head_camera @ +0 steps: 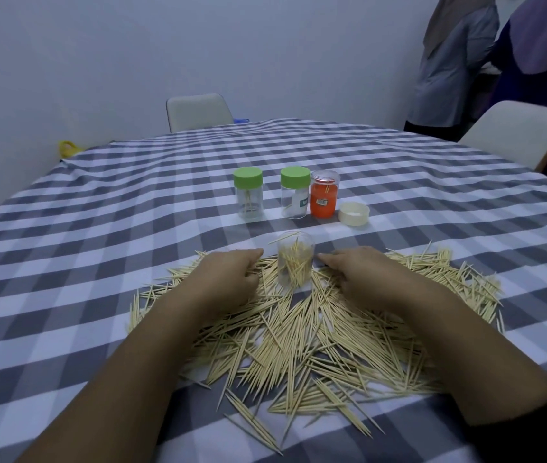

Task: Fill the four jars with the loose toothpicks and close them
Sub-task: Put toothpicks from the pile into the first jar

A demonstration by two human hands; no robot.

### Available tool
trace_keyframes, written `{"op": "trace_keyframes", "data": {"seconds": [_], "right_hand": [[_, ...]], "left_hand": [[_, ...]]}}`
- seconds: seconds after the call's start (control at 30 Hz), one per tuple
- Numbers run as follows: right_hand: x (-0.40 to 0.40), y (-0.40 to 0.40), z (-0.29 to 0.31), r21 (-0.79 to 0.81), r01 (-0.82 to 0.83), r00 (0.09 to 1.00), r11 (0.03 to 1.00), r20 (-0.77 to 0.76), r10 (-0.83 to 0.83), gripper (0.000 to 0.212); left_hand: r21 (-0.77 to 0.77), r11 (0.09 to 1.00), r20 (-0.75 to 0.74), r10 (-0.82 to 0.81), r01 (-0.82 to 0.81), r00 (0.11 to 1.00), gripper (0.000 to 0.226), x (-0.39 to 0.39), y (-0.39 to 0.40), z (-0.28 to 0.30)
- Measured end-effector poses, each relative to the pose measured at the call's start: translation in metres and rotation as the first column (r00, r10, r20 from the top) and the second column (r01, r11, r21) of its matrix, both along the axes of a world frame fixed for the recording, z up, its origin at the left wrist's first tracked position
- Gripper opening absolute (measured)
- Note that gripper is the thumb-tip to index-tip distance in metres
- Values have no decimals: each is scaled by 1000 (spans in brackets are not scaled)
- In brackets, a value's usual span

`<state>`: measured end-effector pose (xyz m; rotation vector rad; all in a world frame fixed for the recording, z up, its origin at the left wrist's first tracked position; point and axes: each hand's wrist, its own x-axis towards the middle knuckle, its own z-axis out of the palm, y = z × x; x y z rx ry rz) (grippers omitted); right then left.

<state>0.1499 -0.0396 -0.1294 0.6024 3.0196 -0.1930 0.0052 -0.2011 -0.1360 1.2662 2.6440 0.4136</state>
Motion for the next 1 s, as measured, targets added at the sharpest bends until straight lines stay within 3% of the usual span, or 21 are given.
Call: {"op": "trace_keyframes", "data": {"seconds": [0.2, 0.5, 0.63, 0.8, 0.9, 1.0], "right_hand": [[-3, 2, -2, 139, -33, 999, 990, 26, 29, 41], [-5, 1, -5, 124, 36, 997, 992, -78, -26, 26], [-4, 2, 0, 116, 86, 994, 989, -77, -78, 24], [-2, 7, 4, 80, 147, 971, 986, -203, -129, 25], [0, 6, 5, -71, 182, 924, 981, -328, -196, 23], [1, 3, 5, -262, 122, 810, 957, -531, -249, 22]], "left_hand": [[-115, 993, -191, -56, 34, 980, 51, -2, 1, -2], [-104, 995, -366, -49, 12, 929, 39, -3, 14, -9], [-10, 1000, -381, -15, 13, 924, 33, -5, 12, -12], [150, 988, -370, 76, -21, 926, 41, -13, 8, -12], [258, 966, -348, 107, -15, 931, 32, -14, 8, -10], [411, 911, -283, 156, -27, 946, 24, -13, 6, -7]]}}
